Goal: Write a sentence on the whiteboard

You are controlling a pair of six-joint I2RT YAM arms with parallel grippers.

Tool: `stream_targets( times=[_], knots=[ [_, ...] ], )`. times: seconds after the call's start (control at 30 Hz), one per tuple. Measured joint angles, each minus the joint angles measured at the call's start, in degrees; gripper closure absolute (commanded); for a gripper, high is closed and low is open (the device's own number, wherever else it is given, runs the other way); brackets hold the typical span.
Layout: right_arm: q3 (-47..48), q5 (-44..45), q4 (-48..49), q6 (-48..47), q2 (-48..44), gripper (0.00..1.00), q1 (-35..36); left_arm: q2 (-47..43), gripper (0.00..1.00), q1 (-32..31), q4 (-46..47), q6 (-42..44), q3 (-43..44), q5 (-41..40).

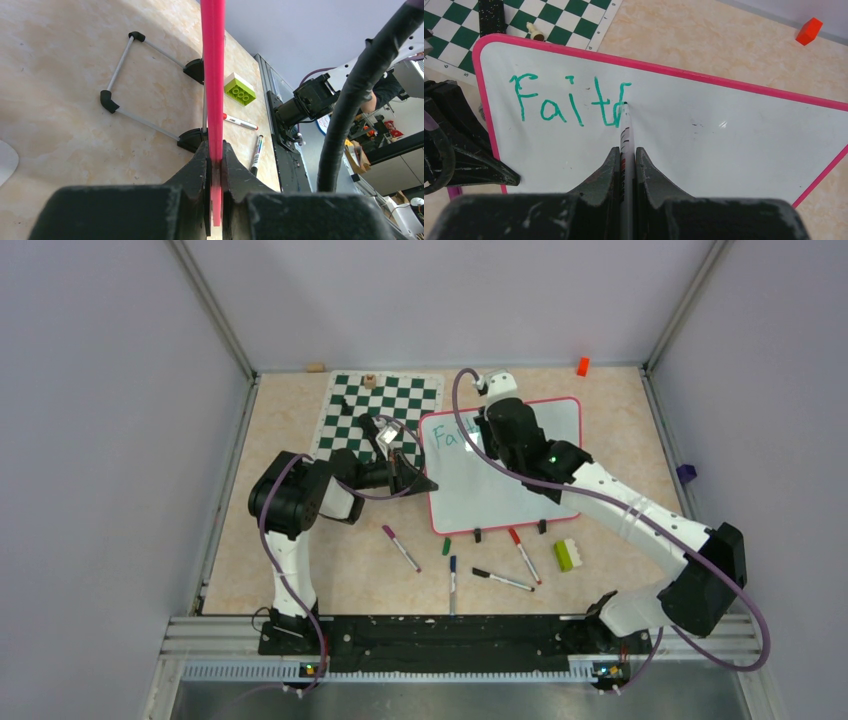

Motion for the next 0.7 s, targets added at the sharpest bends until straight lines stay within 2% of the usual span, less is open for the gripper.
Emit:
stream_targets(
  times=[0.7],
  knots=[
    [-0.6,0.3,-1.8,0.1,-1.4,1.00,0.0,0.0,1.00,0.0,0.2,0.0,0.0,0.2]
  ],
)
